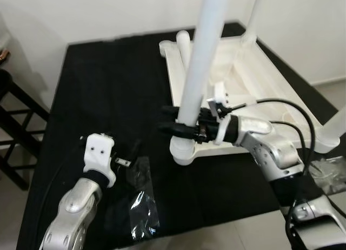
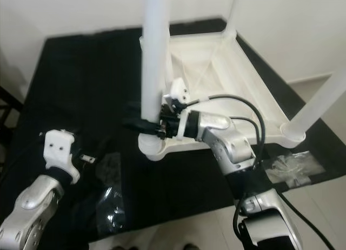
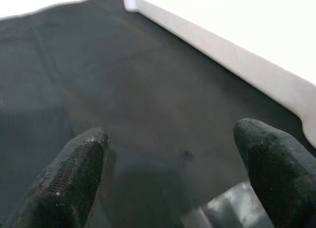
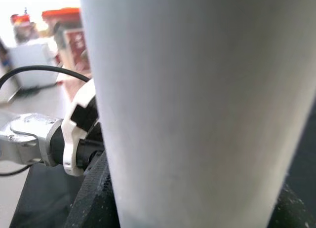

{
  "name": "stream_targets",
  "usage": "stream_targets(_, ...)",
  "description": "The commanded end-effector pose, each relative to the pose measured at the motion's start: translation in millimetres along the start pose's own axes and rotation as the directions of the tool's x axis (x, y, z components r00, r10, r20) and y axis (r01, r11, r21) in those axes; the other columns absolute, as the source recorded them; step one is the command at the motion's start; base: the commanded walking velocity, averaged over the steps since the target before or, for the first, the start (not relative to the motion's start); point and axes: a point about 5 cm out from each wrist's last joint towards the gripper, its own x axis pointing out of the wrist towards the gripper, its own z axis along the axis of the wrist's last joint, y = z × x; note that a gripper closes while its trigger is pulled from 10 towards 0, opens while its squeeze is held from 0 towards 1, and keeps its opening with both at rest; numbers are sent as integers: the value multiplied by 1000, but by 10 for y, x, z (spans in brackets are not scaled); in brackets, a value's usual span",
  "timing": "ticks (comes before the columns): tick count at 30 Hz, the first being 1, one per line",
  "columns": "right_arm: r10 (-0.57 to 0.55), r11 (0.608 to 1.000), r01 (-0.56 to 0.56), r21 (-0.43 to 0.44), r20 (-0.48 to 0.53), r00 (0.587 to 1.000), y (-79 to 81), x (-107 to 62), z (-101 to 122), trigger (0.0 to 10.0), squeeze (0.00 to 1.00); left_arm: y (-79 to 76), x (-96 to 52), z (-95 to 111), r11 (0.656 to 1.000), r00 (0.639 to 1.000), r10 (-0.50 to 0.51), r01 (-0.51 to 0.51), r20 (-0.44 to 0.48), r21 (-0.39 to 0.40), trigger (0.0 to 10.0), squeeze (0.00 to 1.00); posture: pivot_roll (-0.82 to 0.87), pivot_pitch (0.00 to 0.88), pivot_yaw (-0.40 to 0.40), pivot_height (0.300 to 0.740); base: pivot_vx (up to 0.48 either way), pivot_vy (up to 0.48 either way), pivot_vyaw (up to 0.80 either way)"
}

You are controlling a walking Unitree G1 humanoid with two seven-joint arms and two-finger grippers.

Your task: Building children table

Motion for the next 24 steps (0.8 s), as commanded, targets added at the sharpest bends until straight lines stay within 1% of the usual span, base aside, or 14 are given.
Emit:
stream_targets(1,90,995,-91,-35,-13,996,38,89,47,10000,0,13,-48,1,1000,1000,8,-8,-19,29,10000,0,5,335,20,740,0,0,0)
stream_targets(3,139,988,-141,-58,-25,990,8,148,129,10000,0,29,-80,27,999,1000,24,-24,-14,38,10000,0,7,346,16,740,0,0,0)
stream_targets(5,139,988,-141,-58,-25,990,8,148,129,10000,0,29,-80,27,999,1000,24,-24,-14,38,10000,0,7,346,16,740,0,0,0)
stream_targets(6,144,986,-145,-79,-23,989,-16,183,187,10000,0,36,-100,39,999,999,31,-30,-11,37,10000,0,9,353,10,740,0,-315,0)
stream_targets(8,144,986,-145,-79,-23,989,-16,183,187,10000,0,36,-100,39,999,999,31,-30,-11,37,10000,0,9,353,10,740,0,-315,0)
stream_targets(9,142,983,-143,-112,-21,990,-42,219,246,10000,0,34,-115,55,998,999,35,-34,-12,50,10000,0,11,359,5,740,0,-465,800)
stream_targets(10,142,983,-143,-112,-21,990,-42,219,246,10000,0,34,-115,55,998,999,35,-34,-12,50,10000,0,11,359,5,740,0,-465,800)
stream_targets(11,156,978,-157,-139,-15,988,-25,256,294,10000,0,35,-112,89,998,999,46,-46,-1,44,10000,0,13,363,4,740,0,0,800)
stream_targets(14,156,978,-157,-139,-15,988,-25,256,294,10000,0,35,-112,89,998,999,46,-46,-1,44,10000,0,13,363,4,740,0,0,800)
stream_targets(16,198,966,-199,-165,-26,980,23,285,302,10000,0,69,-92,117,994,995,100,-100,5,41,10000,0,6,364,4,740,0,0,800)
stream_targets(18,170,971,-176,-163,-53,984,-23,289,267,10000,0,98,-101,75,990,991,133,-132,-17,45,10000,0,1,357,0,740,0,0,800)
stream_targets(24,135,975,-144,-171,-59,989,-110,299,275,10000,0,98,-116,67,989,990,139,-137,-28,50,10000,0,3,348,-2,740,0,0,800)
